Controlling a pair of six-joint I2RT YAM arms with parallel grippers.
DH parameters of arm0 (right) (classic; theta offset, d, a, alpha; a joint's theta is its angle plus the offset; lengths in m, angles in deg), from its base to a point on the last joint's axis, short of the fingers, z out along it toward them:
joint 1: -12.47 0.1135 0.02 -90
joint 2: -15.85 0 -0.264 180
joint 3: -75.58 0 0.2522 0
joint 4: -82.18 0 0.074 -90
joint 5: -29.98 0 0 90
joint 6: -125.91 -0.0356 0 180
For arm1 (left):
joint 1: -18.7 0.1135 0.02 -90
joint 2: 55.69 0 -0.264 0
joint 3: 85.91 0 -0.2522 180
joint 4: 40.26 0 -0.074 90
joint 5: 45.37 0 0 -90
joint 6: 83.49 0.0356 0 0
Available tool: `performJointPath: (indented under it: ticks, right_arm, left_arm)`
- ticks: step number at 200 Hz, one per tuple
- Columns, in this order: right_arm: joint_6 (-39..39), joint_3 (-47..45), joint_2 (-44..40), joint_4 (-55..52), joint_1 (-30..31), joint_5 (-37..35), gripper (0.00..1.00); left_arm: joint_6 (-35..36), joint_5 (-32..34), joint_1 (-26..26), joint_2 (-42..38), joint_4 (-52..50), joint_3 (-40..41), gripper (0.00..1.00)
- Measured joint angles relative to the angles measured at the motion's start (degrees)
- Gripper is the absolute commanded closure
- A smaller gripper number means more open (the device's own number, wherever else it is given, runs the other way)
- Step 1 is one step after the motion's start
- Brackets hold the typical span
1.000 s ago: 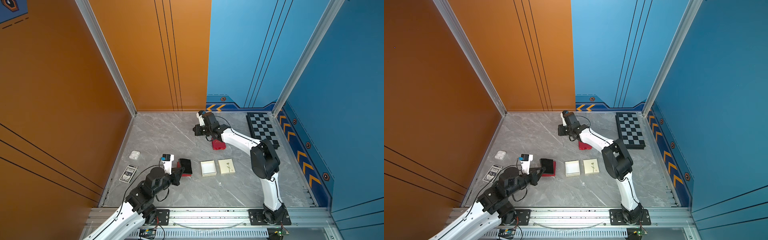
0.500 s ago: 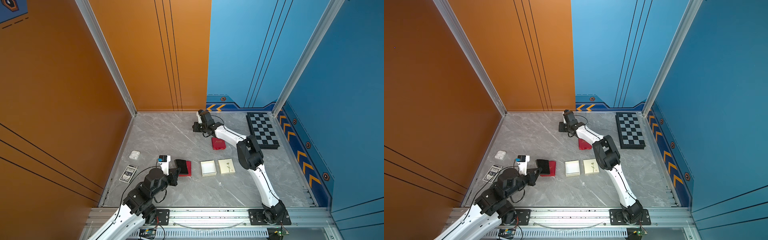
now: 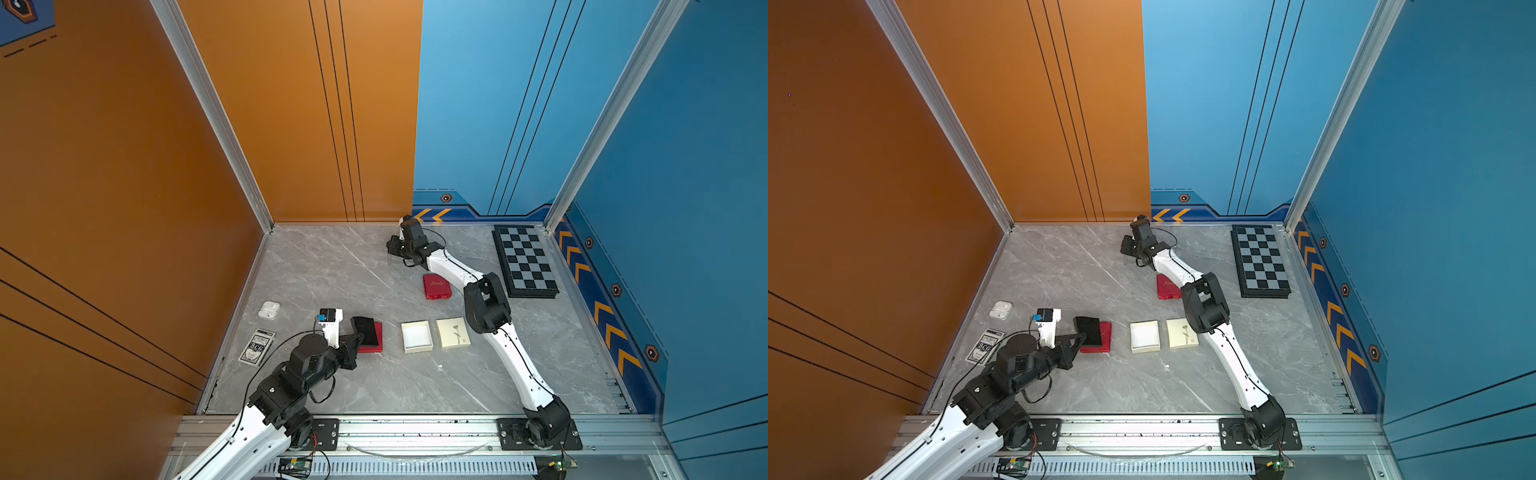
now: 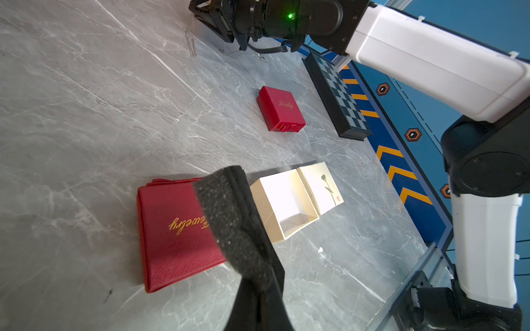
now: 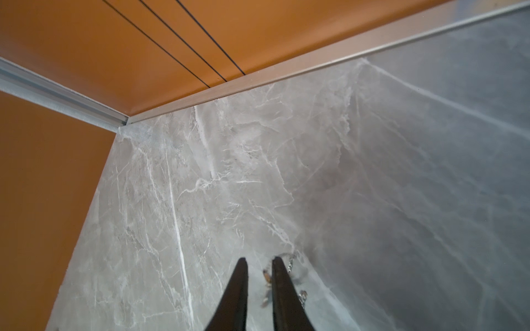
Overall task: Take the necklace out of the lift-off lid jewelry box
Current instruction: Place the necklace at the center of the board.
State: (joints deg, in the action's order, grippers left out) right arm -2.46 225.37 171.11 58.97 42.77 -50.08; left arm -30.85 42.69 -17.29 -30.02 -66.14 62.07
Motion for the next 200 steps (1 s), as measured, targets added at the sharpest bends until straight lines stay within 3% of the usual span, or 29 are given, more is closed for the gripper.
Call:
performJointPath:
  ticks: [35, 70, 124, 200]
  right_arm:
    - [-0.46, -1.42, -0.85, 0.79, -0.33, -0.28, 0.58]
    - [0.37, -13.99, -8.68, 1.99, -0.33, -0.81, 0.55]
    - [1.99, -41.42, -32.41, 6.12, -0.31, 0.66, 0.5]
    - [0.96, -78.18, -65.92, 10.16, 0.66, 5.29, 0.38]
  left_arm:
    - [0.0, -1.16, 0.0, 2.03, 2.89, 0.0, 1.0]
    - [0.02, -1.36, 0.0, 4.15, 5.33, -0.28, 1.0]
    - [0.02, -2.62, 0.11, 10.51, 12.72, -1.2, 1.0]
    - [-0.22, -6.64, 1.07, 27.34, 29.07, -2.47, 1.0]
